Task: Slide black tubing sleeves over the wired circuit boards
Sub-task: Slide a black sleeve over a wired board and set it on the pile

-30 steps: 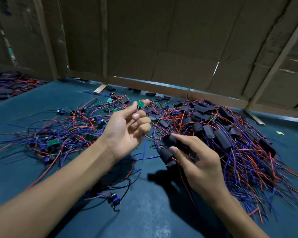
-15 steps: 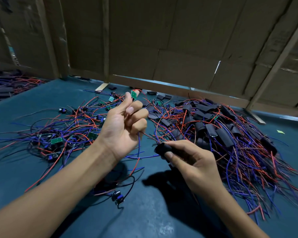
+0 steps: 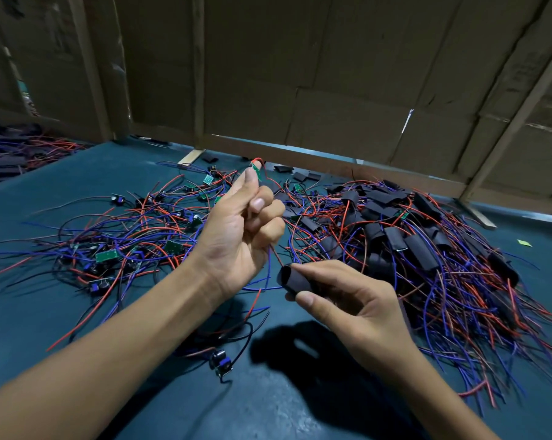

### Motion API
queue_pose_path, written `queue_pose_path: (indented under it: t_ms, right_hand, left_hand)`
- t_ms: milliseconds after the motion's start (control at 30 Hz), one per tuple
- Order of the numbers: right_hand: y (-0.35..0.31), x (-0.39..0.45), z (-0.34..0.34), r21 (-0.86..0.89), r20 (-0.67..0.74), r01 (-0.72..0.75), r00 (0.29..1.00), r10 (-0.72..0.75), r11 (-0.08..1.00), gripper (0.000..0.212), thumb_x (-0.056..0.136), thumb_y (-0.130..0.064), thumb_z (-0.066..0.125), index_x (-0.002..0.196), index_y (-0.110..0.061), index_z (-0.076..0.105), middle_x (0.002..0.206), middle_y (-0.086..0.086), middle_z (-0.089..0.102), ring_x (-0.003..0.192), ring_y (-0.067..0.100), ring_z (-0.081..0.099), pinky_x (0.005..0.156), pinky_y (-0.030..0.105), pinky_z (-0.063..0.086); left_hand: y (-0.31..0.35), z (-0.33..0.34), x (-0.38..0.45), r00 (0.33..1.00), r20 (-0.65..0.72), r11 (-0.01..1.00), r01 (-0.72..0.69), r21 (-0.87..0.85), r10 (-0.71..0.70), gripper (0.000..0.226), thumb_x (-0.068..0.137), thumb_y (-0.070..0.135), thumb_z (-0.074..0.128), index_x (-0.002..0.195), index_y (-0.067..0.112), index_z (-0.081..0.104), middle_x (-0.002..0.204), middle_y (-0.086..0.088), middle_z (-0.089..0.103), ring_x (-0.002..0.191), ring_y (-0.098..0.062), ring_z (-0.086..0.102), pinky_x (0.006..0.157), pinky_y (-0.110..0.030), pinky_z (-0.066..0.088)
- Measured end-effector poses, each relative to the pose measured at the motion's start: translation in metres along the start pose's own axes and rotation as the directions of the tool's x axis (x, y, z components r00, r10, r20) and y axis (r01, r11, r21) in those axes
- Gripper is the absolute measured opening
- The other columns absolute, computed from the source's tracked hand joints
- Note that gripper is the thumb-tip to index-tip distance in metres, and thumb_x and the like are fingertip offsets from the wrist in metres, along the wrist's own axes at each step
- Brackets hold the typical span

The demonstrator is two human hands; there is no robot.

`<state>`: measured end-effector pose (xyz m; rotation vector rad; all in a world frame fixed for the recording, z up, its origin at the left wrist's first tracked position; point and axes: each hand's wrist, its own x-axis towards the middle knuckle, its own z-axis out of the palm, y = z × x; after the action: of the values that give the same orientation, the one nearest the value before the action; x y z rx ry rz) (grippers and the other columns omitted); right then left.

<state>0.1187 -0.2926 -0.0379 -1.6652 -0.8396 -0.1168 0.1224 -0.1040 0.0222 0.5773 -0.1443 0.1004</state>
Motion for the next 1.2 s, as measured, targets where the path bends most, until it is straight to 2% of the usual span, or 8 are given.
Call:
queue_pose_path:
  t_ms: [100, 267, 700, 833, 933, 1067, 1133, 1200]
  right_hand:
    - [-0.003, 0.0, 0.002, 0.077, 0.027, -0.055, 0.998, 0.054, 0.995, 0.031, 0.086, -0.015, 0.074, 0.117, -0.013, 0.074, 0.111, 0.003, 0.072, 0.102, 0.033, 0.071, 0.09, 0.057, 0.054]
    - [-0.009, 0.001, 0.002, 0.177, 0.096, -0.134, 0.988, 0.119, 0.975, 0.034, 0.088, -0.007, 0.068, 0.122, -0.008, 0.069, 0.109, 0.007, 0.069, 0.094, 0.024, 0.076, 0.083, 0.027, 0.057]
    - [-0.015, 0.004, 0.008, 0.37, 0.049, -0.214, 0.976, 0.212, 0.904, 0.025, 0.085, -0.011, 0.071, 0.11, -0.013, 0.077, 0.101, 0.013, 0.077, 0.09, 0.032, 0.076, 0.076, 0.028, 0.059]
    - [-0.015, 0.01, 0.008, 0.432, -0.026, -0.222, 0.966, 0.258, 0.874, 0.035, 0.078, -0.025, 0.077, 0.111, -0.014, 0.077, 0.097, 0.015, 0.077, 0.086, 0.036, 0.076, 0.073, 0.031, 0.059]
    - [-0.016, 0.013, 0.003, 0.489, -0.069, -0.221, 0.955, 0.29, 0.844, 0.035, 0.072, -0.02, 0.086, 0.107, -0.017, 0.08, 0.099, 0.016, 0.077, 0.083, 0.033, 0.075, 0.073, 0.031, 0.059]
    - [-0.015, 0.014, -0.006, 0.507, -0.101, -0.233, 0.94, 0.325, 0.83, 0.031, 0.07, -0.02, 0.08, 0.099, -0.009, 0.08, 0.097, 0.022, 0.076, 0.071, 0.031, 0.074, 0.073, 0.034, 0.061]
    - [-0.016, 0.014, -0.008, 0.516, -0.109, -0.243, 0.932, 0.344, 0.821, 0.031, 0.068, -0.02, 0.079, 0.097, -0.008, 0.08, 0.095, 0.022, 0.076, 0.068, 0.031, 0.074, 0.072, 0.034, 0.062]
    - [-0.017, 0.014, -0.008, 0.548, -0.1, -0.244, 0.931, 0.352, 0.8, 0.03, 0.068, -0.021, 0.08, 0.096, -0.011, 0.081, 0.095, 0.021, 0.076, 0.069, 0.033, 0.074, 0.073, 0.034, 0.062]
  left_hand:
    - [-0.002, 0.001, 0.0, 0.999, 0.008, 0.999, -0.041, 0.02, 0.041, 0.02, 0.1, 0.03, 0.048, 0.085, 0.018, 0.042, 0.066, 0.005, 0.033, 0.055, -0.007, 0.023, 0.049, -0.018, 0.021]
    - [-0.004, 0.001, -0.002, 0.998, 0.01, 0.997, -0.057, 0.053, 0.057, 0.016, 0.104, 0.022, 0.043, 0.089, 0.018, 0.043, 0.074, 0.005, 0.05, 0.061, -0.007, 0.033, 0.051, -0.018, 0.033]
    - [-0.009, 0.005, -0.009, 0.986, 0.084, 0.971, -0.156, 0.183, 0.142, 0.012, 0.103, 0.006, 0.042, 0.107, 0.016, 0.046, 0.088, 0.002, 0.068, 0.069, -0.007, 0.046, 0.056, -0.019, 0.037]
    - [-0.018, 0.003, -0.014, 0.972, 0.219, 0.89, -0.169, 0.424, 0.081, 0.03, 0.103, 0.013, 0.044, 0.133, 0.014, 0.045, 0.115, 0.0, 0.073, 0.098, -0.009, 0.064, 0.078, -0.023, 0.049]
    - [-0.028, 0.0, -0.018, 0.944, 0.321, 0.852, -0.105, 0.513, -0.077, 0.052, 0.101, 0.008, 0.048, 0.15, 0.015, 0.034, 0.135, -0.008, 0.064, 0.115, -0.018, 0.063, 0.102, -0.039, 0.048]
    - [-0.033, 0.003, -0.017, 0.969, 0.193, 0.856, 0.034, 0.516, -0.155, 0.045, 0.095, 0.035, 0.054, 0.137, 0.02, 0.057, 0.122, -0.008, 0.071, 0.102, -0.022, 0.066, 0.079, -0.043, 0.046]
    - [-0.032, 0.001, -0.013, 0.983, 0.108, 0.868, 0.079, 0.491, -0.151, 0.046, 0.092, 0.048, 0.058, 0.125, 0.017, 0.068, 0.103, -0.004, 0.073, 0.092, -0.019, 0.067, 0.08, -0.039, 0.049]
    - [-0.03, -0.003, -0.01, 0.991, 0.073, 0.875, 0.061, 0.481, -0.109, 0.038, 0.088, 0.04, 0.066, 0.116, 0.014, 0.074, 0.086, -0.001, 0.068, 0.086, -0.02, 0.062, 0.083, -0.038, 0.046]
